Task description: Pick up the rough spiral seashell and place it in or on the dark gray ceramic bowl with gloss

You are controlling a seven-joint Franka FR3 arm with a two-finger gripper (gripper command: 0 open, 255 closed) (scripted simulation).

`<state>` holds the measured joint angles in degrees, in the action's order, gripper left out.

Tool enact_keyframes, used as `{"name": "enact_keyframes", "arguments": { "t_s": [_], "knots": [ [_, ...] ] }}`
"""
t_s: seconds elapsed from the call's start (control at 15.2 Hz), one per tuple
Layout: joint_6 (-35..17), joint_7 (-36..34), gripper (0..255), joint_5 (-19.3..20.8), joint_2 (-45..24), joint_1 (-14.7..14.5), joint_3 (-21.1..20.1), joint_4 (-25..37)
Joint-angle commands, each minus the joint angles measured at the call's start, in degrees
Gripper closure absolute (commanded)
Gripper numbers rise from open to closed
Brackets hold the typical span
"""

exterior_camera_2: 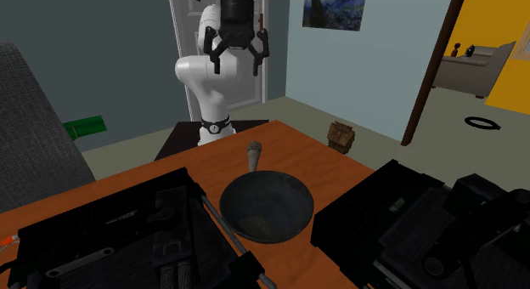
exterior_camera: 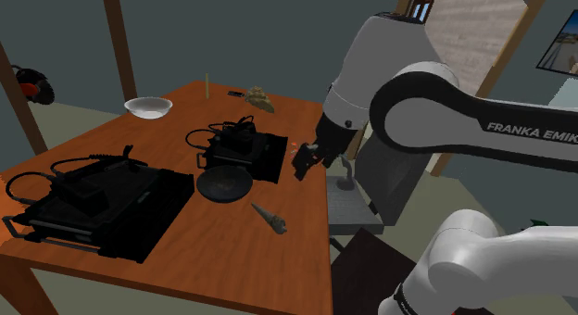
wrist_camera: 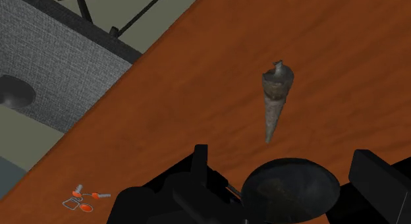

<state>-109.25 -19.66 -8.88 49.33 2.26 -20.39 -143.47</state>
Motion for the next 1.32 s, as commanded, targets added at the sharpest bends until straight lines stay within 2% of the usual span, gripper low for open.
{"name": "enact_keyframes", "arguments": {
  "t_s": [0.0, 0.2, 0.26, 0.79, 1.25],
  "knots": [
    [-3.2, -4.8, 0, -0.5, -0.9, 0.6, -4.3, -1.8],
    [-7.5, -12.1, 0, -0.6, -3.9, 2.4, -11.2, -2.7],
    [-8.1, -13.2, 0, -0.6, -4.5, 2.7, -12.2, -2.7],
    [-14.8, -13.4, 0, -0.8, -7.2, 3.7, -13.9, -6.7],
    [-14.8, -13.4, 0, -0.8, -7.2, 3.7, -13.9, -6.7]
  ]
}}
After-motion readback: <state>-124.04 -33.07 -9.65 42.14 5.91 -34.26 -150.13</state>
